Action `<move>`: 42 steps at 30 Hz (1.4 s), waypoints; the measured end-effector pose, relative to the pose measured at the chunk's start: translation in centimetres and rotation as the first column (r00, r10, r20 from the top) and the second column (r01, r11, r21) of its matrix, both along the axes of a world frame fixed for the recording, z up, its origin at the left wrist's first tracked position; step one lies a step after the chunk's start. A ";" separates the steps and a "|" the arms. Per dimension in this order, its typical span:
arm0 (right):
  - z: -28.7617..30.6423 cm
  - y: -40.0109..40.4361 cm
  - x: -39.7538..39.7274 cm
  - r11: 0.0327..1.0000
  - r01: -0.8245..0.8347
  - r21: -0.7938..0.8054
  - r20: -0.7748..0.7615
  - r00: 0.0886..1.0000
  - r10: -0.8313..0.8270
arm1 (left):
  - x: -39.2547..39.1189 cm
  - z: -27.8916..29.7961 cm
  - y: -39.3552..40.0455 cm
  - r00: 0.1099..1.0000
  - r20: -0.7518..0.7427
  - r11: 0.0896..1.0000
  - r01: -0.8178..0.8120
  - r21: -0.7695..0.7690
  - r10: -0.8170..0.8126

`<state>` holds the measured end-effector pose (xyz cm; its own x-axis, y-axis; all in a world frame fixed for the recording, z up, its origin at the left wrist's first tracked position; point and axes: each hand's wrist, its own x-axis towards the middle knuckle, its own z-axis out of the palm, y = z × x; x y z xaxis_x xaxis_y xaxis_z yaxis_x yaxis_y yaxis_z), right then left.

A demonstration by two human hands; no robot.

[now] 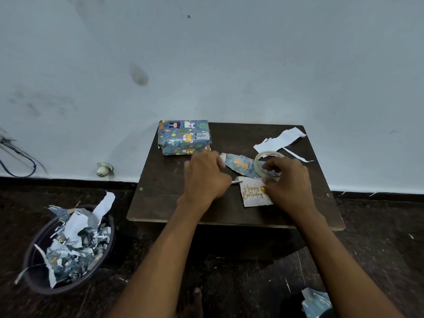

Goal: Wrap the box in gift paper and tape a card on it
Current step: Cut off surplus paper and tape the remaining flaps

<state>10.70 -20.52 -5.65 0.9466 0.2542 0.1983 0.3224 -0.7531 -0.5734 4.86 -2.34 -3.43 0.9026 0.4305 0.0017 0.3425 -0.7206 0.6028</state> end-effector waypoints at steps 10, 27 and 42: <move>1.2 -0.5 -3.9 0.897 0.356 -0.262 -0.267 0.867 -0.421 | 0.7 -1.6 -2.7 0.968 -0.089 0.961 0.244 0.129 -0.234; 2.3 -0.8 -2.1 0.861 0.467 0.202 -0.677 0.702 -0.222 | 1.4 -1.8 -2.2 0.955 -0.158 0.967 0.247 -0.055 -0.253; 4.6 -2.9 -1.5 0.753 0.454 0.477 -0.808 0.563 0.172 | 1.3 -0.1 -1.7 0.993 0.071 0.815 0.122 -0.566 -0.099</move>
